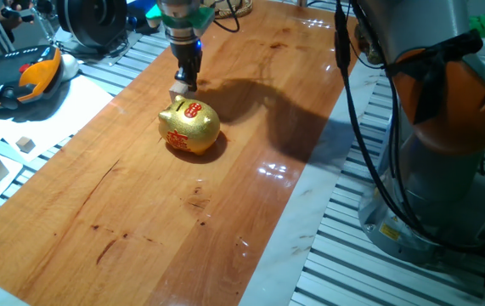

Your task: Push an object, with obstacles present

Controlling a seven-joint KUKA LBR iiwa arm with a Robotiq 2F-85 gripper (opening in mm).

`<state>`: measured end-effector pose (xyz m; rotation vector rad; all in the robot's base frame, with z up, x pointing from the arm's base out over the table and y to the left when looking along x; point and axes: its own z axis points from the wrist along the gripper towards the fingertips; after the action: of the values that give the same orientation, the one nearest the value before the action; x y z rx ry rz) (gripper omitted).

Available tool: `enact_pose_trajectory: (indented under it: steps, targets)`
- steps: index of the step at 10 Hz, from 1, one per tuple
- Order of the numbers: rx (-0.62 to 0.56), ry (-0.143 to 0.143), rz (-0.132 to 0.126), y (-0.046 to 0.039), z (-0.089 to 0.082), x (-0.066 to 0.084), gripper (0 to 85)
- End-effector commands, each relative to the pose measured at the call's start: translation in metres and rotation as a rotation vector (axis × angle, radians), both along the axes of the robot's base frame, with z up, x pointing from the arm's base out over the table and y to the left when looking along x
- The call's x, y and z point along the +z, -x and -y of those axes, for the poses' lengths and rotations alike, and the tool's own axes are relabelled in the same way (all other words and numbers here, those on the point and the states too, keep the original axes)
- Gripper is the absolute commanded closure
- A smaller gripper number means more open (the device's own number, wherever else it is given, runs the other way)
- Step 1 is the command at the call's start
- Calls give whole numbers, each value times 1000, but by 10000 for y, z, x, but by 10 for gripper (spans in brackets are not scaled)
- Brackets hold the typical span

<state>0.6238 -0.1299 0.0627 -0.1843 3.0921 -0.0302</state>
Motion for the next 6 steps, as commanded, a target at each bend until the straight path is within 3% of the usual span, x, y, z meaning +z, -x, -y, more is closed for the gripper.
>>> enact_pose_trajectory:
  steps: [1,4,6]
  targets:
    - [0,-2,0,-23,8,4,850]
    - [-2,0,-5,-112,-14,30,850]
    - [0,-2,-5,-112,-16,25,850]
